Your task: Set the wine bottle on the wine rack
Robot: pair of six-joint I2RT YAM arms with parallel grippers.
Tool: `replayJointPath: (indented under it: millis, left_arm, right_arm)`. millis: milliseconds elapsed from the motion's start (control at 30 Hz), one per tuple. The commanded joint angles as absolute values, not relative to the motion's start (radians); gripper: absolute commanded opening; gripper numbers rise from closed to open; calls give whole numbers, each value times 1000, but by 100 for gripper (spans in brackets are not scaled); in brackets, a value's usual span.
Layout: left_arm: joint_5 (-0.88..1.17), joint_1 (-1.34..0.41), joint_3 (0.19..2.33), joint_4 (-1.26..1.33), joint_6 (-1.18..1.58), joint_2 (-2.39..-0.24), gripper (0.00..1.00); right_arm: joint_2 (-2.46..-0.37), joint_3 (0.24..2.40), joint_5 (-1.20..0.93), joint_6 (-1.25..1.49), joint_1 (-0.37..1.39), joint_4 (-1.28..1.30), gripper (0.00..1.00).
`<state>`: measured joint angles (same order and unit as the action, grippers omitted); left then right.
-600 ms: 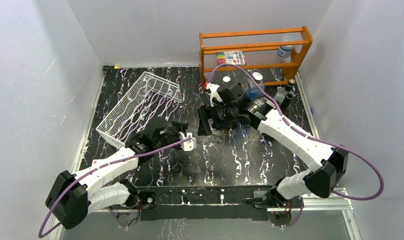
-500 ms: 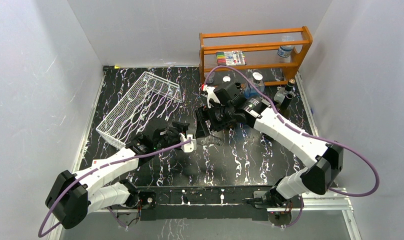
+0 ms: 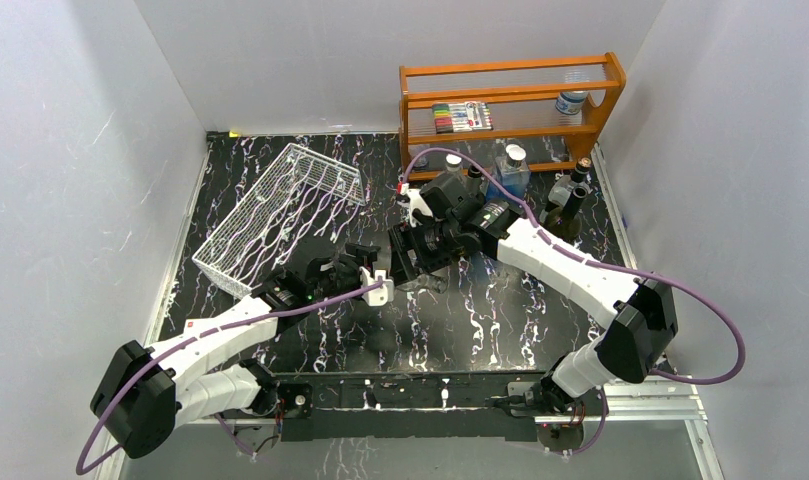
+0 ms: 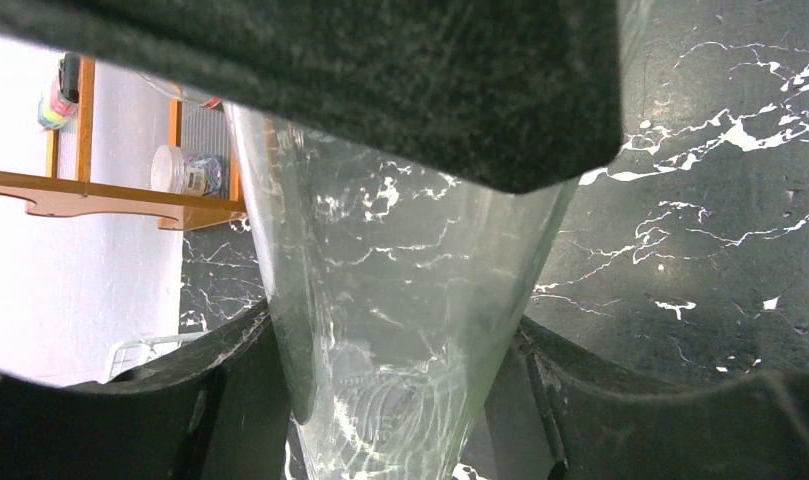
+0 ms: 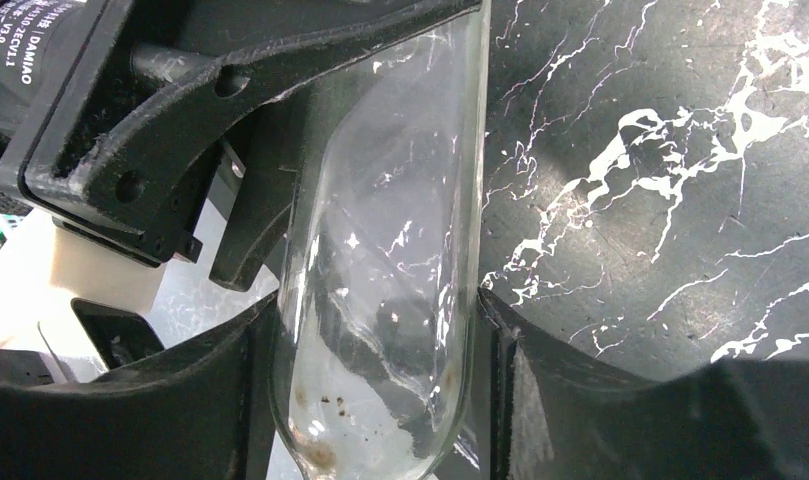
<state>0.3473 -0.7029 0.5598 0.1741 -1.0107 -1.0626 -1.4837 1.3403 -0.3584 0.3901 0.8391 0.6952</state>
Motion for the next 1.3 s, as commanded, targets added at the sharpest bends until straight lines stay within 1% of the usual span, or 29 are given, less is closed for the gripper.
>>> replayJointPath:
  millis: [0, 67, 100, 133, 200, 267, 333, 367, 400, 433, 467, 533, 800, 867, 933, 1033, 1100, 1167, 1200, 1267]
  left_arm:
    - [383, -707, 595, 215, -1010, -1041, 0]
    - [378, -707, 600, 218, -995, -1042, 0]
    - [376, -706, 597, 222, -988, -1039, 2]
    - [372, -707, 594, 226, -983, -1038, 5]
    - [368, -707, 588, 229, -977, -1036, 16]
    - [352, -707, 580, 237, -974, -1035, 33]
    - [327, -707, 569, 256, -967, -1040, 48]
    - [318, -707, 566, 261, -966, -1043, 52]
    - [312, -707, 565, 256, -967, -1046, 59]
    - [308, -707, 568, 251, -967, -1046, 74]
    - [305, -707, 572, 243, -965, -1048, 96]
    - [299, -707, 583, 225, -956, -1054, 98]
    - [304, -707, 608, 210, -900, -1024, 98]
    - [316, -707, 600, 241, -866, -1004, 98]
    - [333, -706, 602, 256, -823, -981, 98]
    - [331, -707, 624, 264, -675, -937, 98]
    - [274, -707, 651, 278, -531, -910, 98]
    - [131, -706, 711, 258, -312, -899, 98]
    - [6, -707, 756, 211, -204, -904, 98]
    - [-94, -707, 874, 64, -82, -927, 98]
  right_arm:
    - [-1498, 1354, -381, 386, 843, 668, 60]
    - [-1489, 1344, -379, 386, 844, 653, 47]
    - [-1479, 1332, -374, 390, 843, 637, 40]
    - [-1469, 1325, -368, 392, 844, 625, 35]
    - [-1447, 1315, -348, 393, 844, 602, 22]
    - [-1424, 1310, -323, 395, 844, 583, 11]
    - [-1406, 1308, -306, 400, 844, 570, 2]
    - [-1398, 1308, -302, 400, 843, 566, 0]
    - [-1390, 1307, -295, 400, 842, 566, 0]
    - [-1382, 1305, -290, 400, 844, 565, 0]
    - [-1371, 1299, -284, 401, 843, 562, 0]
    - [-1345, 1283, -274, 399, 844, 552, 0]
    - [-1246, 1205, -177, 361, 843, 502, 0]
    - [-1219, 1182, -152, 343, 844, 479, 0]
    - [-1195, 1158, -131, 328, 844, 447, 0]
    - [-1163, 1124, -119, 303, 843, 412, 0]
    - [-1144, 1104, -117, 293, 843, 389, 0]
    - [-1131, 1075, -127, 288, 843, 352, 0]
    - [-1125, 1058, -141, 281, 843, 330, 0]
    - [-1119, 1012, -187, 268, 843, 268, 0]
